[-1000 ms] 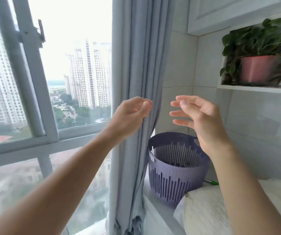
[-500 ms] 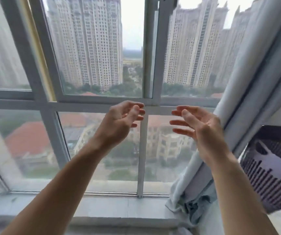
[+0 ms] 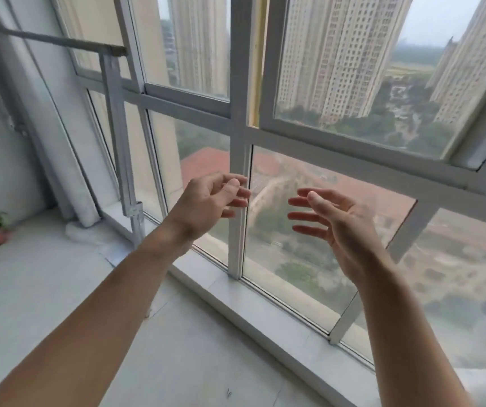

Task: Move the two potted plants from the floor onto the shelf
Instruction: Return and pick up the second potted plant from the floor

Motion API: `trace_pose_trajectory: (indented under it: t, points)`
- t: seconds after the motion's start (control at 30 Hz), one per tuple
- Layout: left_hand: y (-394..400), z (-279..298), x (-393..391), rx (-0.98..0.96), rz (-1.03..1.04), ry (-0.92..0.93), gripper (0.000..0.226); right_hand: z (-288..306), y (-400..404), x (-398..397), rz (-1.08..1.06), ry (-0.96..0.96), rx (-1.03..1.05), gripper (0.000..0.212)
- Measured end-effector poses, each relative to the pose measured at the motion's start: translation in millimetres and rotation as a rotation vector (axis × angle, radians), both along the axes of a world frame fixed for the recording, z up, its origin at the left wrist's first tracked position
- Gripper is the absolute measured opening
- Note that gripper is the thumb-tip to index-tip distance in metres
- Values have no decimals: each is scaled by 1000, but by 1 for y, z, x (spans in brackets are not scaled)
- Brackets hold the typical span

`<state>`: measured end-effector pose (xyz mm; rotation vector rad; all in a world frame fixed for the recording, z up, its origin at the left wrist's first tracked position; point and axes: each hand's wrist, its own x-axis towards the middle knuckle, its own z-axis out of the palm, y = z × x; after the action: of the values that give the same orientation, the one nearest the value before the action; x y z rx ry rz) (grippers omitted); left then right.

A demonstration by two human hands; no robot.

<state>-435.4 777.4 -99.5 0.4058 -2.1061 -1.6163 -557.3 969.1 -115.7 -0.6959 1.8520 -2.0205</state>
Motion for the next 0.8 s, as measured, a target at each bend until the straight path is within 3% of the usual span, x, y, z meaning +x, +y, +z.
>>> trace_pose_trajectory:
  t: [0.47, 0.8]
  points:
    - [-95, -46, 57, 86, 489, -113, 21, -42, -174, -12, 516, -119, 74, 21]
    - [-206, -51, 116, 96, 634, -88, 21, -48, -301, 30, 716, -49, 148, 14]
